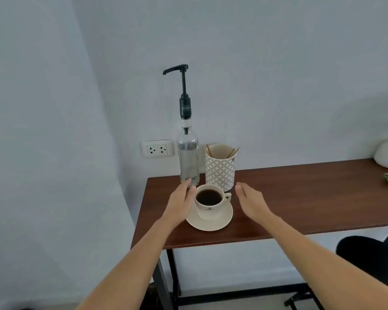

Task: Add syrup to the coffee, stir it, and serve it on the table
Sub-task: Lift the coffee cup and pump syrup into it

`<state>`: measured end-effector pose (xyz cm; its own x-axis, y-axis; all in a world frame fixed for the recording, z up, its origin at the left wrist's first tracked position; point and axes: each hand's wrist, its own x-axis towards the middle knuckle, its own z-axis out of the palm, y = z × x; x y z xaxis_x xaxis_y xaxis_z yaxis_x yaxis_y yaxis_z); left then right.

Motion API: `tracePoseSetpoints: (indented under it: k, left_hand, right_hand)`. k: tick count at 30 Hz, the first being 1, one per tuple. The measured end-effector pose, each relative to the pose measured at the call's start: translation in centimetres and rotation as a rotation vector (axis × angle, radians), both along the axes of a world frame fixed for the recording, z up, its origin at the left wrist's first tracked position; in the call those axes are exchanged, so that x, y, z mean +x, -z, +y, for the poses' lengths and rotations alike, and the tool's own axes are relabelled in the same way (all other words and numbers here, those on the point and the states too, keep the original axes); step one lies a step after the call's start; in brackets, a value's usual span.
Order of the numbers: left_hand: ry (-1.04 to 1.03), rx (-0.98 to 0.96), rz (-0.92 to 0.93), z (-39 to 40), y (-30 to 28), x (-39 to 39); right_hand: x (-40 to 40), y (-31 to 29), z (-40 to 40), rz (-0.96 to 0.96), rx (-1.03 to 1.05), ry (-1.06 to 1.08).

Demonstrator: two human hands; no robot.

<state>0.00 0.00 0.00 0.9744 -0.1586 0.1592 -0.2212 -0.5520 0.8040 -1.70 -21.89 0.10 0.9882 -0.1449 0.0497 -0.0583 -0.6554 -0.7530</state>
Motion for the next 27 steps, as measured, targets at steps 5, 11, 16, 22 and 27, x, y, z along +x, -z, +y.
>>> tracePoseSetpoints:
  k: [5, 11, 16, 22, 27]
  left_hand:
    - [0.052, -0.251, 0.137, -1.3, 1.2, -1.4]
    - [0.055, -0.227, 0.082, -1.8, 3.3, -1.4]
    - [0.027, -0.240, 0.000, -2.7, 4.1, -0.9]
    - [0.010, -0.251, -0.055, -3.0, 4.6, -0.4]
    - [-0.017, -0.308, -0.075, -3.2, 3.8, -0.7]
  right_hand:
    - [-0.6, 1.7, 2.2, -0.044, 0.251, 0.010]
    - [0.4, 3.1, 3.3, -0.002, 0.566, 0.027]
    - [0.8, 3.4, 3.2, 0.006, 0.667, -0.016]
    - [0.5, 3.1, 2.2, -0.003, 0.728, -0.121]
    - [0.4, 2.2, 1.7, -0.004, 0.745, -0.173]
